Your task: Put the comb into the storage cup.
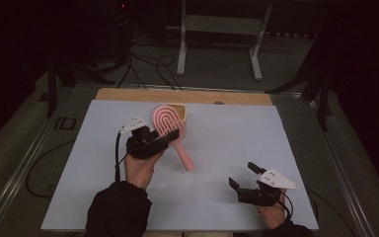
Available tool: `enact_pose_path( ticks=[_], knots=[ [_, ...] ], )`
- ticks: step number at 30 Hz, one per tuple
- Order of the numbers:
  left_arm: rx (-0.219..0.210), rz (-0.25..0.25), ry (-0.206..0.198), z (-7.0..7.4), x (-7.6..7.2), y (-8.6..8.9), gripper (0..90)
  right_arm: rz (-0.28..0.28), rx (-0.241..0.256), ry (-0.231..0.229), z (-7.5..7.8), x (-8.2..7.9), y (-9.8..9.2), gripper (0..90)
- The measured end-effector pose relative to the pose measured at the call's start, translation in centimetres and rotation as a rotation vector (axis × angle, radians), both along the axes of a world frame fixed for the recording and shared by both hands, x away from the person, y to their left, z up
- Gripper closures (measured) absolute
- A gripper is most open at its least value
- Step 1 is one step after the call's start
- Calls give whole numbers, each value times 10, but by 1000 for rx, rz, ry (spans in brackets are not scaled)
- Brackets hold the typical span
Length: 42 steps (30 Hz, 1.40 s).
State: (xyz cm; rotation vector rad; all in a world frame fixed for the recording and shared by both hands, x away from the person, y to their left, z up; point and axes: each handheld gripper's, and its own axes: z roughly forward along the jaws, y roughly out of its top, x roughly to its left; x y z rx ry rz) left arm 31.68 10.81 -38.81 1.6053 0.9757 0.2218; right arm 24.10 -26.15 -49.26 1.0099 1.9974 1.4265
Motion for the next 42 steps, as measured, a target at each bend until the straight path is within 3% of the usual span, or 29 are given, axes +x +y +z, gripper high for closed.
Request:
enact_pose_path(
  ticks=[23,42],
  knots=[
    [-1,12,-37,21,14,12,647,5,2,8,-1,-1,1,98],
    [11,18,-56,37,27,11,647,-1,9,9,-1,-1,-1,99]
  ],
)
